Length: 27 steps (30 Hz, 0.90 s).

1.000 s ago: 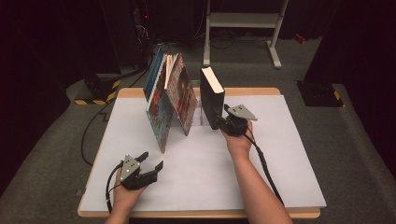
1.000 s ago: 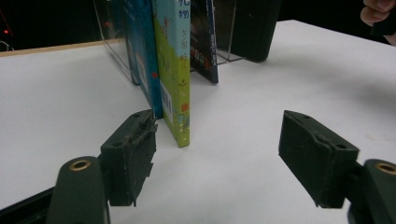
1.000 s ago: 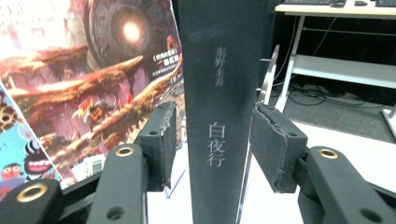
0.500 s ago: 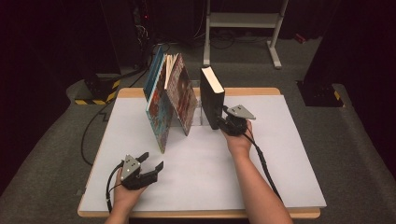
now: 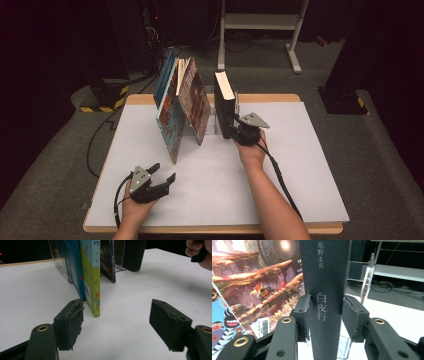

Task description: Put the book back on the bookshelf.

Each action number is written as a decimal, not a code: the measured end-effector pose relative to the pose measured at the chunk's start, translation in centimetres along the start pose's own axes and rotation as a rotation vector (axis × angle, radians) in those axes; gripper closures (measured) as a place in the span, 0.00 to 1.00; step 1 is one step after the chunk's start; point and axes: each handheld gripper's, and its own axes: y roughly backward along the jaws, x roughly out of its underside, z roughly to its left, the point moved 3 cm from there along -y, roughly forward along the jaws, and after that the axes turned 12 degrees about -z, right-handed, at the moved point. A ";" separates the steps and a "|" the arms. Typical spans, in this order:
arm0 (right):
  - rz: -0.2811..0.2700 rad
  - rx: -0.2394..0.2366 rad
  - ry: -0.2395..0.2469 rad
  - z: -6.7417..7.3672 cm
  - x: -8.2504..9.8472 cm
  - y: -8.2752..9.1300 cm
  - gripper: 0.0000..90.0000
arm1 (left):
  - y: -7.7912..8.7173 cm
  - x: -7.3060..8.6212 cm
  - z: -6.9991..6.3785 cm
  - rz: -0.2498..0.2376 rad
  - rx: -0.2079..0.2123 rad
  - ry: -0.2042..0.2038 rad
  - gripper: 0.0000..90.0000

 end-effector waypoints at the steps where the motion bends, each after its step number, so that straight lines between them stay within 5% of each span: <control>1: 0.000 -0.002 -0.005 0.1 0.0 -0.1 0.65 | 0.0 0.0 0.0 -0.001 -0.001 0.002 0.31; 27: -0.001 -0.010 -0.018 0.9 -0.1 -1.6 0.65 | 0.0 -0.1 0.0 -0.007 0.001 0.009 0.31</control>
